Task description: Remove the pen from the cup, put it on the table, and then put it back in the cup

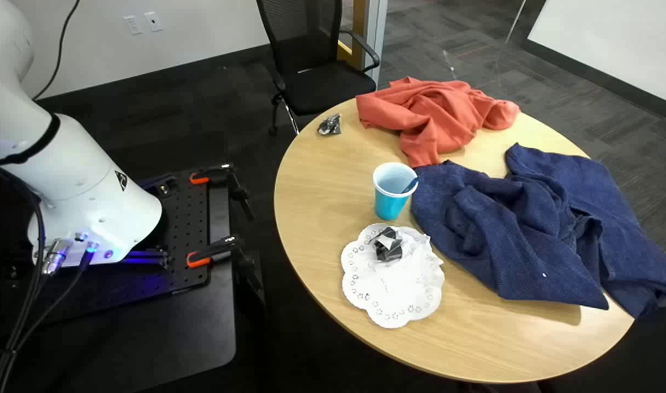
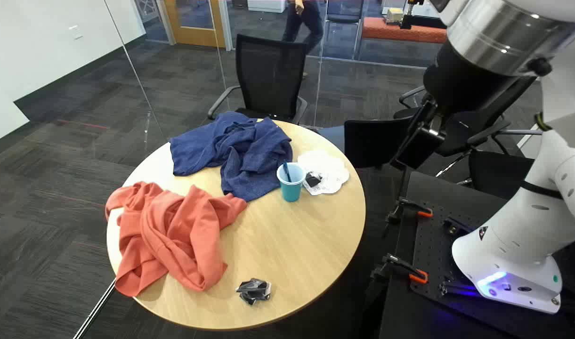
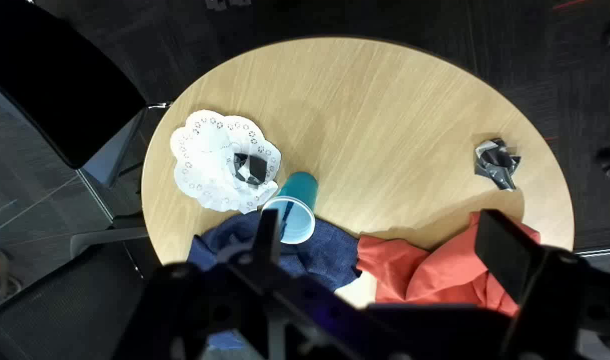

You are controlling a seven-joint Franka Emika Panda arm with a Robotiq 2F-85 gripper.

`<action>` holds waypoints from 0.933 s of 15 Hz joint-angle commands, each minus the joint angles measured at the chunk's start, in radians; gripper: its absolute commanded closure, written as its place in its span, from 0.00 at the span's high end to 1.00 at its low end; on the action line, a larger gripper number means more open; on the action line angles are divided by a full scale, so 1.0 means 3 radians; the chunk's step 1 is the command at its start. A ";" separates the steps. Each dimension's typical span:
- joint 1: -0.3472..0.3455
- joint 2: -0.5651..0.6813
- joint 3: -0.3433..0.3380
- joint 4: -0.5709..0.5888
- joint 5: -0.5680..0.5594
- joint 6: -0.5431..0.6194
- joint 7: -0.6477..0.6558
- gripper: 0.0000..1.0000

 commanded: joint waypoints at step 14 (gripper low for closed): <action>-0.0242 0.0440 -0.0233 0.0032 -0.0341 0.0595 -0.0025 1.00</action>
